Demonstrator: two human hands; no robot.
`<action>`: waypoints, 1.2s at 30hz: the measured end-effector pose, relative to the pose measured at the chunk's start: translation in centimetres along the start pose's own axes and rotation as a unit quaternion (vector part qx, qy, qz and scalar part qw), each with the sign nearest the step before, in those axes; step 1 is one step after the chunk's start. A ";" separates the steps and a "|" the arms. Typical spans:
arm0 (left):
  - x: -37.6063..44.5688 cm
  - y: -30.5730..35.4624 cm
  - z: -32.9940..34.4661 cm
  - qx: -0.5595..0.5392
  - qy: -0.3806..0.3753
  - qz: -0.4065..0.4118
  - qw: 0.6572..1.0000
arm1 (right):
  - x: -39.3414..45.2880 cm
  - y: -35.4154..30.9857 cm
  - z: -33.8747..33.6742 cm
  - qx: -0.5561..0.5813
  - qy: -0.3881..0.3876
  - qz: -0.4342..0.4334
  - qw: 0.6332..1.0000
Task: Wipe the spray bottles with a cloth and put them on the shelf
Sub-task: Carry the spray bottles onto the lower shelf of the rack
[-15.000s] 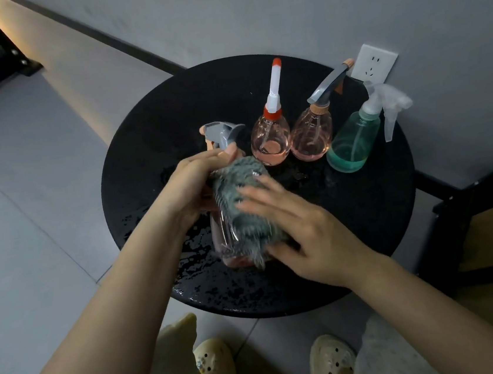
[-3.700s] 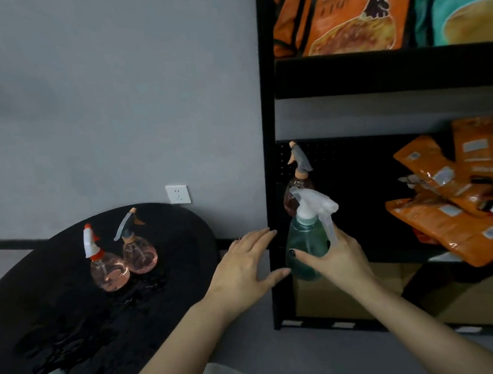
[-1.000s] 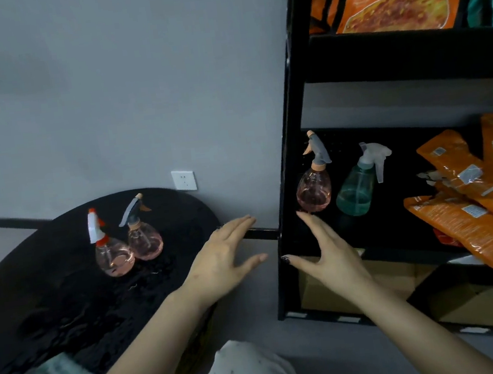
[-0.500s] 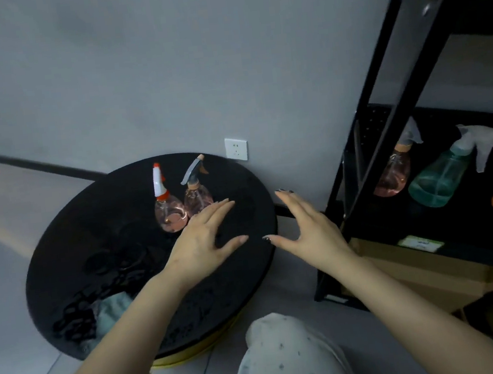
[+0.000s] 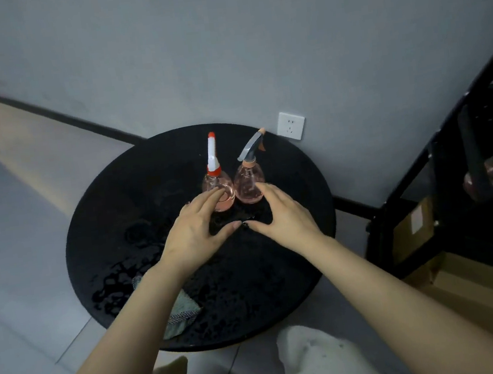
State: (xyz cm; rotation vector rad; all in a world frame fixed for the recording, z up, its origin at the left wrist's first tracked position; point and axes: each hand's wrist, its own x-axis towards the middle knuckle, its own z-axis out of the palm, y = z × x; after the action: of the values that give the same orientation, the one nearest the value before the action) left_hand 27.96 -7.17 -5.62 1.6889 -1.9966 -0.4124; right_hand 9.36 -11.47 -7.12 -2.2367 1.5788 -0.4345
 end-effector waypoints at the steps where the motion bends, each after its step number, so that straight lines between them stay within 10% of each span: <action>1: 0.3 -0.8 0.0 0.004 -0.001 -0.005 1.000 | 1.0 -0.3 0.6 0.004 -0.006 0.002 1.000; 20: 3.7 -8.4 0.8 0.011 0.003 -0.033 0.999 | 14.9 -2.1 10.2 0.134 0.019 0.095 0.986; 36: 2.6 -5.1 0.0 0.025 -0.009 -0.007 1.000 | 8.2 -1.9 6.8 0.181 0.040 0.067 0.980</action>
State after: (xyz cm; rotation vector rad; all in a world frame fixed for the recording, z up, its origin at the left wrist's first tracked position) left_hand 31.88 -10.70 -7.79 1.7356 -2.0250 -0.3875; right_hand 16.65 -17.87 -11.93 -1.8496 1.5338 -0.7190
